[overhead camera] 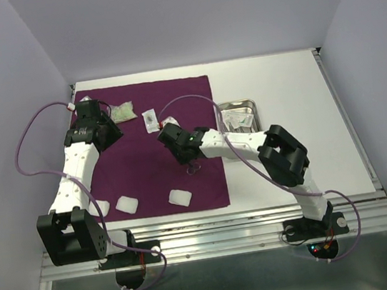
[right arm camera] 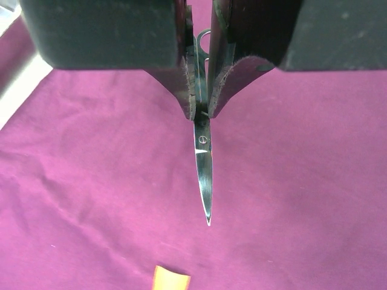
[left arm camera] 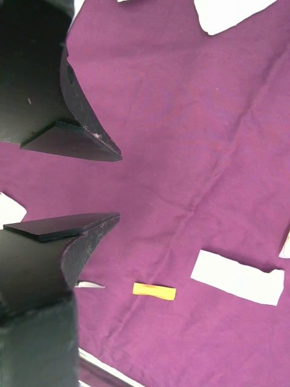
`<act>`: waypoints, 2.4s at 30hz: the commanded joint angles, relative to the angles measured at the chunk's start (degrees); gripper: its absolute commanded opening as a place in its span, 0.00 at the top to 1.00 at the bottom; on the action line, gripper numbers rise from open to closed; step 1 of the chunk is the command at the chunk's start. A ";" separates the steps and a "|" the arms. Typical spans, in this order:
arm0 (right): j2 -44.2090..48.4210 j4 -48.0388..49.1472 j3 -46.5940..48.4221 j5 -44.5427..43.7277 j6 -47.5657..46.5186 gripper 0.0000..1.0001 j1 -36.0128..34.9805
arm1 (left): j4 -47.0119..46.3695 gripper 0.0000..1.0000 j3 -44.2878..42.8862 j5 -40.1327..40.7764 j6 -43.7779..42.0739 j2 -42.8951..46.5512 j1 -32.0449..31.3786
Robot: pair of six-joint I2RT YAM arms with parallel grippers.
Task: Prepare the surgical pack
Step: Pick up the medical item from the surgical kit, then place the medical item in the container.
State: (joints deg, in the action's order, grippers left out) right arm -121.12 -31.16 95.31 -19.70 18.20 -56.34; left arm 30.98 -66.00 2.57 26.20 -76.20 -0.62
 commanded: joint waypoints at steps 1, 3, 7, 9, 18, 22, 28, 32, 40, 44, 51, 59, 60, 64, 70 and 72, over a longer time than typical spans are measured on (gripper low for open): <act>4.40 1.19 -0.82 -2.00 1.14 0.93 2.01 | -1.10 0.50 0.87 -0.11 0.08 1.94 0.10; 5.36 1.71 -1.17 -1.92 1.40 0.93 2.72 | -1.10 0.50 0.96 -0.11 0.08 1.94 0.10; 7.30 2.33 -1.61 -1.74 1.58 0.93 4.91 | -1.27 0.50 1.22 -0.20 0.17 2.11 0.10; 8.26 2.42 -1.88 -1.48 1.75 0.93 6.41 | -1.36 0.50 1.40 -0.28 0.17 1.94 0.10; 14.06 3.47 -6.27 -0.07 4.39 0.93 14.67 | -1.62 0.50 1.31 -0.37 0.08 1.67 0.10; 16.88 3.82 -9.87 0.10 5.71 0.92 19.93 | -1.54 0.50 1.22 -0.37 -0.09 1.41 0.10; 20.13 4.79 -15.93 0.37 6.15 0.92 24.60 | -1.71 0.50 1.31 -0.46 0.08 1.06 0.10; 21.19 6.19 -19.71 1.07 6.24 0.92 26.72 | -2.07 0.50 1.31 -0.72 0.17 0.71 0.10; 19.52 8.04 -22.45 1.16 5.10 0.92 29.18 | -2.42 0.50 1.57 -1.43 0.35 0.62 0.10; 18.90 8.22 -22.71 1.16 4.92 0.92 29.71 | -2.42 0.50 1.92 -1.16 0.35 0.97 0.10; 18.90 8.74 -24.03 1.42 4.48 0.90 29.71 | -2.33 0.50 1.75 -0.55 0.44 0.44 0.10; 18.82 9.18 -24.47 1.51 4.13 0.87 29.71 | -2.33 0.49 1.40 0.51 0.35 0.35 0.10; 18.82 9.18 -24.64 1.42 4.13 0.87 29.71 | -2.24 0.49 1.57 0.94 0.61 0.09 0.10; 19.17 9.10 -25.35 1.16 4.22 0.85 29.71 | -2.33 0.49 1.40 0.68 0.70 -0.44 0.10; 18.99 9.10 -25.52 1.60 4.22 0.83 29.71 | -2.50 0.49 1.57 0.86 0.79 0.26 0.10; 18.90 9.18 -25.61 1.51 4.13 0.83 29.71 | -2.42 0.49 1.75 1.82 0.96 0.09 0.10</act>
State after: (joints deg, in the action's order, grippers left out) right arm -102.45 -23.97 69.47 -18.00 22.68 -26.96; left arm 29.36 -64.47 2.59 26.85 -76.88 -0.62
